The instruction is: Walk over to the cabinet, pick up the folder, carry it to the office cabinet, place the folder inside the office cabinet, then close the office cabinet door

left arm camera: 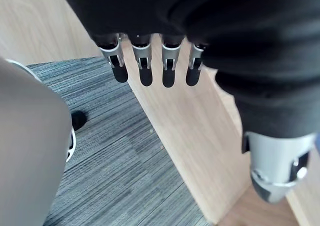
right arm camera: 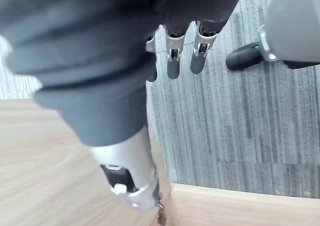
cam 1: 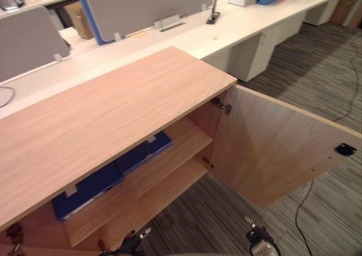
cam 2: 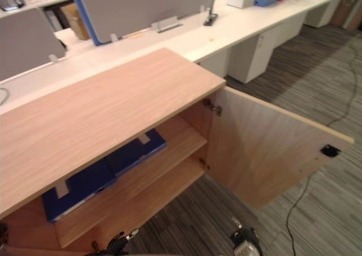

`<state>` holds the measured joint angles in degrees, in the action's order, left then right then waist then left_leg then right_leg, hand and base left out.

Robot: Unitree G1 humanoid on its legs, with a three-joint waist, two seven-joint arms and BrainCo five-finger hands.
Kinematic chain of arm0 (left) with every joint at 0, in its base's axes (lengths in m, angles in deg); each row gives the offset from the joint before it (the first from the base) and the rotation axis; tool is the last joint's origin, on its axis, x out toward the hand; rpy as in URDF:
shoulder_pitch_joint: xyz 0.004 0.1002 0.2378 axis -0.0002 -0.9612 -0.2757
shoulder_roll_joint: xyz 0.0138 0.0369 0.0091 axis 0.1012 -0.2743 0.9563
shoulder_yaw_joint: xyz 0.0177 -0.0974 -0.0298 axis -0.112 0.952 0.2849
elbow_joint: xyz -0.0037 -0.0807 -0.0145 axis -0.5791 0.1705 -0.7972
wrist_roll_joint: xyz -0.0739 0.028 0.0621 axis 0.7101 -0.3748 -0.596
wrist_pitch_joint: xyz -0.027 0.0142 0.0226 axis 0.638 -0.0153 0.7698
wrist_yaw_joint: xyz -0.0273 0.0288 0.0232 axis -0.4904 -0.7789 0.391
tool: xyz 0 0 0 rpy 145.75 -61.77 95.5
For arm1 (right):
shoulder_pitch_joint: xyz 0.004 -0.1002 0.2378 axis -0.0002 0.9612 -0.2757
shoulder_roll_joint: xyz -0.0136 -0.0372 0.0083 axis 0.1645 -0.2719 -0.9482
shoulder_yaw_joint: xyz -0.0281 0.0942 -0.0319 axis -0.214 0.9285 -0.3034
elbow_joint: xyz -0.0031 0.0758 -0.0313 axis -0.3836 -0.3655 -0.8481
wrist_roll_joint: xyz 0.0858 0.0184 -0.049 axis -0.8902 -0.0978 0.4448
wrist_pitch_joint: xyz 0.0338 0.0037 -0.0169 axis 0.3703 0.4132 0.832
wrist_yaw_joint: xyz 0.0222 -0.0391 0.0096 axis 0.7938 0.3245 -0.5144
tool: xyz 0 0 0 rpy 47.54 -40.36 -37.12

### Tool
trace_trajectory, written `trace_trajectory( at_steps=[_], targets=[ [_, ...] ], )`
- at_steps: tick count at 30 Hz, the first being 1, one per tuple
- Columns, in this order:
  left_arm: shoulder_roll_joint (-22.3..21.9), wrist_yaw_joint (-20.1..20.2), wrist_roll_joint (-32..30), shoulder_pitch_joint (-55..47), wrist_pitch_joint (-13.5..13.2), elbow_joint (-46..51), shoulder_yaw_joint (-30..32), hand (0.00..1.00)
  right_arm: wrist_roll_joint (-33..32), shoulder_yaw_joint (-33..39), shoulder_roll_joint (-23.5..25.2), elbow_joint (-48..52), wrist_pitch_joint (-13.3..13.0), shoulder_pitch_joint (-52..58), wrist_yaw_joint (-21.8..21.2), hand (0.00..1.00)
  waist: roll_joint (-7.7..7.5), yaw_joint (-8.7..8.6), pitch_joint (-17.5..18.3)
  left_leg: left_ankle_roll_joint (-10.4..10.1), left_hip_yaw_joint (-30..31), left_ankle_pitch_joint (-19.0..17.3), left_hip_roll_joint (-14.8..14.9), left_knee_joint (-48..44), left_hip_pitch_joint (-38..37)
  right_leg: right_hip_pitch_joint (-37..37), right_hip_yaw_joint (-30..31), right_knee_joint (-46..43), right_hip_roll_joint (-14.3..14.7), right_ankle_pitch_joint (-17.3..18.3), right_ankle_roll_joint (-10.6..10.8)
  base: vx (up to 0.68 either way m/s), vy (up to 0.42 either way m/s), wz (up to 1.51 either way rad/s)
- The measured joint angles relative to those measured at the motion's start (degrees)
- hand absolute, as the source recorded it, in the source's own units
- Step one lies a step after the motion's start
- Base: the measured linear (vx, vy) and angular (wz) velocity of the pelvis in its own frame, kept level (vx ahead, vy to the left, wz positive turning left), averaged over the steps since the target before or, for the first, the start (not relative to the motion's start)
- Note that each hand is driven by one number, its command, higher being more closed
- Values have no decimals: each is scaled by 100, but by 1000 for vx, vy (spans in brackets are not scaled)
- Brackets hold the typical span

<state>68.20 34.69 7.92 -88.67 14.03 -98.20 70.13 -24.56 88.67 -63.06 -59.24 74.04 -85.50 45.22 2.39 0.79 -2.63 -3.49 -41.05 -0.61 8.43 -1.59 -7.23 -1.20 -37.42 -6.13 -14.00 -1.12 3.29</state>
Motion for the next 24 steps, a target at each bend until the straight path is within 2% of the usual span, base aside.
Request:
trace_trajectory(
  at_steps=[2,3,5,7,8,10,11,12,14,15,17,19,22,24],
  targets=[
    [75,-2,2,83,14,-53,-125,0,1,-23,-33,-146,-5,-100,-6,0,-30,-30,-54,-59,-6,-40,83,-103,-6,-104,29,285,136,-102,7,53,-99,-28],
    [82,-9,23,99,20,-41,-191,0,8,-27,-39,-228,4,-68,-6,0,-33,-30,-94,-190,-4,-138,204,-283,-47,-209,103,400,238,-114,12,57,-78,-26],
    [105,-12,57,112,10,-32,-204,0,12,-106,-39,-260,4,-68,-7,0,-31,-9,-159,-292,3,-298,380,-621,-55,-262,236,454,327,-114,12,66,-80,-40],
    [120,-20,188,161,14,-26,-206,0,15,-230,-48,-256,-1,-122,-11,0,0,-13,-256,-219,12,-671,783,-1459,51,-277,526,512,499,-113,12,84,-94,-67],
    [120,-30,222,172,8,-21,-208,0,8,-241,-56,-254,-6,-146,-10,0,12,-7,-288,-200,34,-738,890,-1698,78,-272,636,512,549,-112,10,66,-70,-86],
    [167,-57,319,189,9,16,-206,0,-40,-356,-95,-222,-57,-195,-1,0,6,29,-370,-31,594,-926,1139,-2681,406,-224,1037,514,612,-109,4,37,-42,-90],
    [133,-62,390,181,-3,16,-226,0,-94,-417,-171,-192,-87,-205,1,0,25,45,-409,-57,1177,-1192,984,-2772,515,-156,1233,494,578,-116,-5,-5,92,-103],
    [52,-64,453,177,-8,67,-220,0,-183,-409,-305,-187,-125,-254,5,0,146,68,-471,-116,2000,-1533,617,-2513,554,-106,1462,458,576,-148,12,-13,156,-99],
    [-32,-61,466,148,-39,101,-236,0,-202,-405,-430,-184,-173,-294,12,0,255,114,-492,-62,2701,-1564,136,-1693,513,57,1788,321,598,-180,71,-29,239,-96],
    [9,-61,472,135,-53,147,-294,0,-201,-404,-394,-153,-187,-277,13,0,179,130,-457,-69,2842,-1475,-93,-1477,375,117,1961,381,552,-257,149,-8,209,-72],
    [99,-41,450,105,-56,214,-437,0,-201,-382,-383,-129,-194,-268,15,0,96,118,-463,-32,2940,-1463,-257,-1477,439,181,2092,546,475,-339,87,29,143,-32],
    [122,-13,443,104,-54,234,-409,0,-217,-272,-368,-43,-225,-268,36,0,96,82,-476,81,2926,-1401,-387,-1437,426,195,2194,593,387,-386,85,29,141,-15],
    [118,12,369,66,-52,229,-304,0,-330,-281,-293,382,-254,-285,55,0,123,54,-463,191,2836,-1323,-425,-1129,220,208,2239,585,395,-392,90,66,61,-18],
    [30,24,351,40,-52,229,-150,0,-360,-343,-292,687,-287,-317,57,0,141,44,-465,189,2688,-1262,-432,-932,26,214,2352,524,416,-392,90,82,44,-40]
  ],
)
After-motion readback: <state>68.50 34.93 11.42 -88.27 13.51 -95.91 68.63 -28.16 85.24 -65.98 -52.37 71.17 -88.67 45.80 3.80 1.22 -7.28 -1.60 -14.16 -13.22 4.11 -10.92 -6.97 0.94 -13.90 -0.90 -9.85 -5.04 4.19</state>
